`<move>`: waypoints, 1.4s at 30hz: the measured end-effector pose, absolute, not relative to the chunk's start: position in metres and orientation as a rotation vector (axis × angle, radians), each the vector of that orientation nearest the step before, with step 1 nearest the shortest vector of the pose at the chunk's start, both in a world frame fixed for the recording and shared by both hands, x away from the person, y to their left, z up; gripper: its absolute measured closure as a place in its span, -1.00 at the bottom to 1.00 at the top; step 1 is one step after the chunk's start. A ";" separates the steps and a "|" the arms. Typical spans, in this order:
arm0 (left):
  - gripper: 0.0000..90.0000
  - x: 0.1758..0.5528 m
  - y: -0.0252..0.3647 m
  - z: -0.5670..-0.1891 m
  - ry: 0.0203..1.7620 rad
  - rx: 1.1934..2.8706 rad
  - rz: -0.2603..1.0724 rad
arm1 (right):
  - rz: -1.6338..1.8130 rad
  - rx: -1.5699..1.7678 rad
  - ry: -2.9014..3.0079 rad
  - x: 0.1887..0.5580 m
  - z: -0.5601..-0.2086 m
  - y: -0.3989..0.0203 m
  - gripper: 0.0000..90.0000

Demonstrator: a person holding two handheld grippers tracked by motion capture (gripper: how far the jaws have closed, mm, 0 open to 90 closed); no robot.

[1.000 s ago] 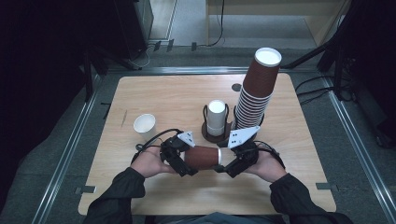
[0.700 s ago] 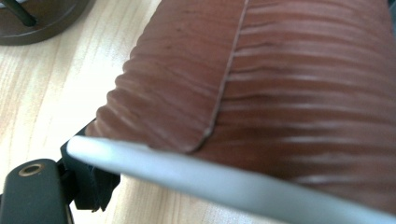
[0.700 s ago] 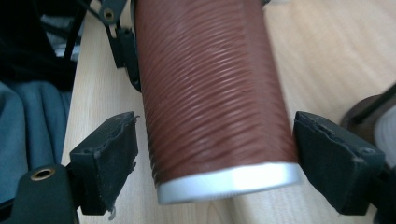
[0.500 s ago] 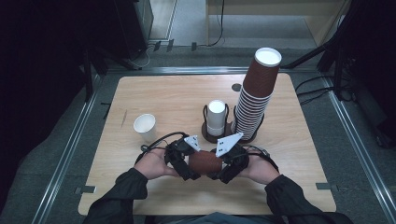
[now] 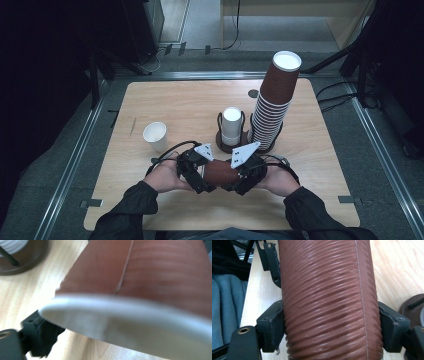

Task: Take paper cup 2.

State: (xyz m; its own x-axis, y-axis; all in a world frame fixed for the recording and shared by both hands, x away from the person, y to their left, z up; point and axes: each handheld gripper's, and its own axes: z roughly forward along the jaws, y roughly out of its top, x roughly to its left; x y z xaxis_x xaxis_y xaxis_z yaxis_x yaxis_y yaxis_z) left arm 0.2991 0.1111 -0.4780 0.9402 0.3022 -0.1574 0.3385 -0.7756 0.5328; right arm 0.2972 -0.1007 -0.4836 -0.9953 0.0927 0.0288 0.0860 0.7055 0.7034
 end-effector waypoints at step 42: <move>-0.78 0.297 0.139 -0.449 0.425 2.134 -0.169 | 1.569 0.217 2.823 0.303 -0.470 -0.117 -0.52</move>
